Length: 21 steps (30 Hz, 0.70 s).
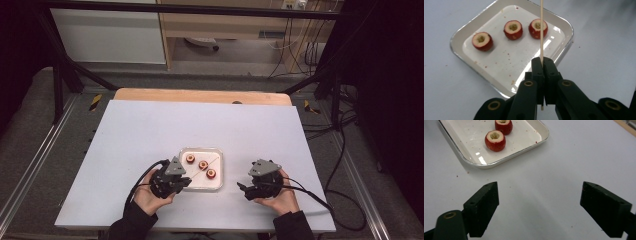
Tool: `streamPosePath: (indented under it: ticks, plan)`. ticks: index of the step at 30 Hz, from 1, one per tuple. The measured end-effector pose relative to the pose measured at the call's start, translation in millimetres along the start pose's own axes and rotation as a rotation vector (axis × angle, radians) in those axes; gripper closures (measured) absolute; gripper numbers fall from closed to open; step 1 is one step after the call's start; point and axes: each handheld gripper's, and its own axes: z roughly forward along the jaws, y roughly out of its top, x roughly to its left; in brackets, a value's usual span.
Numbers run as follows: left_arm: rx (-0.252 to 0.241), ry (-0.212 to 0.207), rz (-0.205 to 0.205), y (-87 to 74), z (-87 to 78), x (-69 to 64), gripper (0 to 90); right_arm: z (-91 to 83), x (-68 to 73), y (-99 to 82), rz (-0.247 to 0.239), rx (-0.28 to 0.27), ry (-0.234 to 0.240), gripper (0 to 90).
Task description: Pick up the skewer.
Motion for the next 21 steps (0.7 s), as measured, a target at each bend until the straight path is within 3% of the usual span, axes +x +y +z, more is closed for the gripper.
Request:
streamPosePath:
  ticks: [5, 10, 21]
  plan:
    - [-0.045, 0.028, -0.031, -13.2, -8.3, 4.3, 88.5, 0.0, -1.9, 3.4, 0.073, 0.000, 0.034, 11.3]
    - [-0.078, 0.053, -0.066, -26.0, -15.5, 8.7, 88.5, 2.5, -4.9, 10.5, 0.191, -0.001, 0.083, 4.7]
    - [-0.128, 0.092, -0.103, -44.3, -26.1, 15.0, 88.4, 12.2, -2.3, 43.0, 0.247, 0.027, 0.126, 2.8]
